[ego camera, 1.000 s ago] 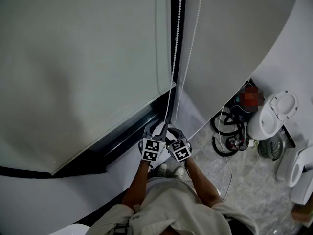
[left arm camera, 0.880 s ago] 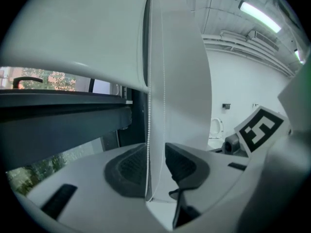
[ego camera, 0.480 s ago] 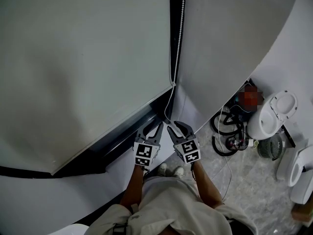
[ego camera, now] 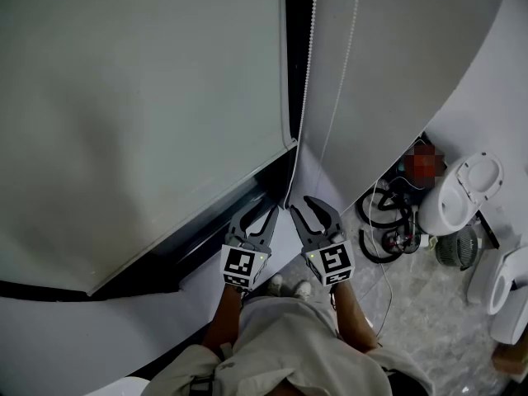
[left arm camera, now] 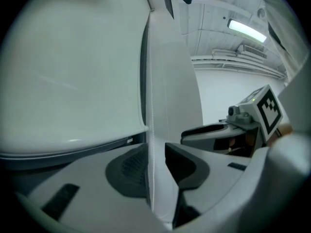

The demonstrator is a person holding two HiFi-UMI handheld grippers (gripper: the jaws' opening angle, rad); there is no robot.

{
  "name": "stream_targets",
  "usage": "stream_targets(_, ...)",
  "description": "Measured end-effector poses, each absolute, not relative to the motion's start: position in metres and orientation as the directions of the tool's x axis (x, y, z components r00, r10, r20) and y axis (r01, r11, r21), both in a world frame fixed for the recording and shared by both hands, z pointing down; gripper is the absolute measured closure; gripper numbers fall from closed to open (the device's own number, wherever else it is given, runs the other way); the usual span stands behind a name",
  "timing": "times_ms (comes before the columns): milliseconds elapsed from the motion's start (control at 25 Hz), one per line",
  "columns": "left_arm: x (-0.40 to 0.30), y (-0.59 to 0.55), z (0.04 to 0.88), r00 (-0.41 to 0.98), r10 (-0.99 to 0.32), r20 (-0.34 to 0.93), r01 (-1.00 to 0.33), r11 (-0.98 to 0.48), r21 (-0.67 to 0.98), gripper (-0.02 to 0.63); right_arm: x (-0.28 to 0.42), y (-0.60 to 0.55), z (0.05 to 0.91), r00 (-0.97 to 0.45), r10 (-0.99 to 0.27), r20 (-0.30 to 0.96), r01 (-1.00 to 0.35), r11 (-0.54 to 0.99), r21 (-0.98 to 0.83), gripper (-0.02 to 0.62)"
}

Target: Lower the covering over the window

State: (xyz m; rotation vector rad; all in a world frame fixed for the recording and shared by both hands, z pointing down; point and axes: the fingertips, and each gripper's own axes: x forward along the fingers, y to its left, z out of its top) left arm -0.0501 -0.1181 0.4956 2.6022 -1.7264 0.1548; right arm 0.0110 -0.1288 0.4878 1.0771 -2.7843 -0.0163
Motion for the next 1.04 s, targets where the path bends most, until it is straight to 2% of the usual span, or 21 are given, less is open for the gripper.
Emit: stream_targets(1040,-0.015,-0.121,0.442,0.486,-0.874,-0.007,-0.872,-0.484,-0.068,0.491,0.044,-0.126,0.439,-0.669,-0.741,0.065,-0.734,0.671,0.102,0.472)
